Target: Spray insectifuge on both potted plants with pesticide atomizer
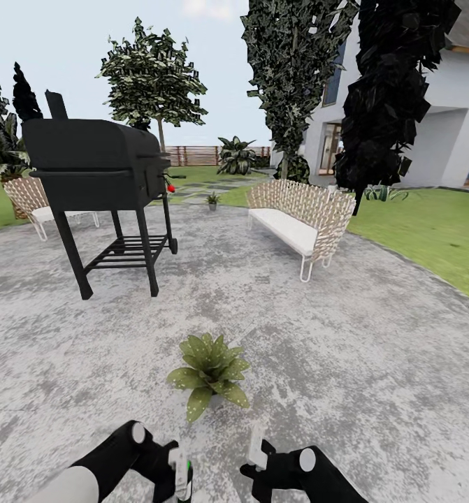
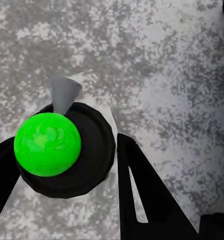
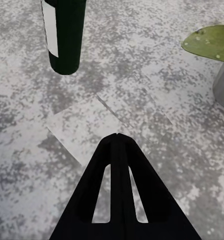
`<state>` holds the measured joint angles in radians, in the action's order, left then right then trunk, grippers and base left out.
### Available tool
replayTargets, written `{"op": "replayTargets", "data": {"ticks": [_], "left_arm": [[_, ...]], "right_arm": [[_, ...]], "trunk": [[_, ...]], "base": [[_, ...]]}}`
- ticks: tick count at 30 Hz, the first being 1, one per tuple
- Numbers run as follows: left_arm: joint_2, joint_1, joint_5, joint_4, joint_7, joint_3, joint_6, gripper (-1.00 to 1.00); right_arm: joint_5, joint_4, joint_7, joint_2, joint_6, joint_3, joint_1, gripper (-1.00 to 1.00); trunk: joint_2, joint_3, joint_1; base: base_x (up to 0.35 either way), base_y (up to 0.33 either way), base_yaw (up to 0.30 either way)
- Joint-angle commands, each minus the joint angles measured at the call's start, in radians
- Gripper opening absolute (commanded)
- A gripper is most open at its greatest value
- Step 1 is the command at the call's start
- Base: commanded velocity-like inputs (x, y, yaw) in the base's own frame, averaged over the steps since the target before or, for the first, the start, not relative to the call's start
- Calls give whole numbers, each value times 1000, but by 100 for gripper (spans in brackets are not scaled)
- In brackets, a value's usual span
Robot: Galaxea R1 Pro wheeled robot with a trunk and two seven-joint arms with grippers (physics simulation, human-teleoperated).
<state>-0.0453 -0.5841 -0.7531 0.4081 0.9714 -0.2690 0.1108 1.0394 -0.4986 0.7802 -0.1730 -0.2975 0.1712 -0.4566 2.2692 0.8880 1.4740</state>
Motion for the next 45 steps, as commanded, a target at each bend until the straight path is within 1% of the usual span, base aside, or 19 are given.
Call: {"op": "replayTargets", "data": {"ticks": [1, 3, 4, 5, 7, 13, 15, 17, 19, 20, 22, 24, 26, 29, 31, 35, 37, 41, 45], "left_arm": [[10, 0, -37, 1, 0, -1, 10, -100], [30, 0, -99, 1, -5, 2, 9, -100], [38, 0, -119, -3, -19, 3, 9, -100], [42, 0, -131, -7, -38, 3, 9, -100], [51, 1, -142, -15, -72, 4, 10, -100], [53, 12, -145, -21, -82, 2, 13, -100], [53, 27, -145, -27, -106, 2, 19, -100], [54, 31, -143, -67, -160, 2, 43, -100], [55, 32, -140, -127, -235, 3, 89, -100], [60, 32, -138, -147, -263, 3, 99, -100], [77, 32, -133, -176, -309, 4, 106, -100], [94, 32, -129, -194, -382, 5, 108, -100], [102, 32, -126, -199, -425, 8, 107, -100], [108, 32, -118, -201, -440, 11, 103, -100], [118, 32, -113, -201, -458, 11, 101, -100], [144, 32, -113, -241, -539, 11, 99, -100], [155, 33, -113, -262, -564, 11, 100, -100], [175, 33, -115, -270, -572, 10, 101, -100], [180, 32, -116, -270, -572, 8, 102, -100]], "right_arm": [[8, -1, 5, -1, -5, 8, -1, -100], [8, -2, 5, -1, -5, 8, -1, -100], [8, -3, 5, -1, -5, 8, -1, -100], [8, -3, 5, -1, -5, 8, -2, -100], [8, -3, 5, -1, -5, 8, -3, -100], [6, -16, 5, -1, -4, 7, -13, -100], [5, -17, 5, -1, -3, 7, -19, -100], [-5, -17, 5, -1, -2, 7, -22, -100], [-26, -15, 5, -1, -1, 7, -25, -100], [-30, -12, 5, -1, 0, 7, -25, -100], [-33, -6, 5, -1, 0, 6, -25, -100], [-34, -3, 5, -1, 0, 5, -25, -100], [-34, 0, 5, -1, 0, 5, -25, -100], [-35, 26, 5, -1, -1, 5, -25, -100], [-35, 33, 5, -1, -3, 5, -25, -100], [-35, 35, 5, -1, -3, 5, -25, -100], [-35, 35, 5, -1, -3, 4, -25, -100], [-35, 35, 5, -1, -3, -11, -25, -100], [-35, 35, 5, -1, -3, -17, -25, -100]], "trunk": [[0, 1, 0], [0, 1, 0], [0, 1, 0], [0, 1, 0], [0, 1, 0], [0, 1, 0], [0, 1, 0], [0, 1, 0], [0, 1, 0], [0, 1, 0], [0, 1, 0], [0, 1, 0], [0, 1, 0], [0, 1, 0], [0, 1, 0], [0, 1, 0], [0, 1, 0], [0, 1, 0], [0, 1, 0]], "base": [[0, 0, 0], [0, 0, 0], [0, 0, 0], [0, 0, 0], [0, 0, 0], [0, 0, 0], [0, 0, 0], [0, 0, 0], [0, 0, 0], [0, 0, 0], [0, 0, 0], [0, 0, 0], [0, 0, 0], [0, 0, 0], [0, 0, 0], [0, 0, 0], [0, 0, 0], [0, 0, 0], [0, 0, 0]]}}
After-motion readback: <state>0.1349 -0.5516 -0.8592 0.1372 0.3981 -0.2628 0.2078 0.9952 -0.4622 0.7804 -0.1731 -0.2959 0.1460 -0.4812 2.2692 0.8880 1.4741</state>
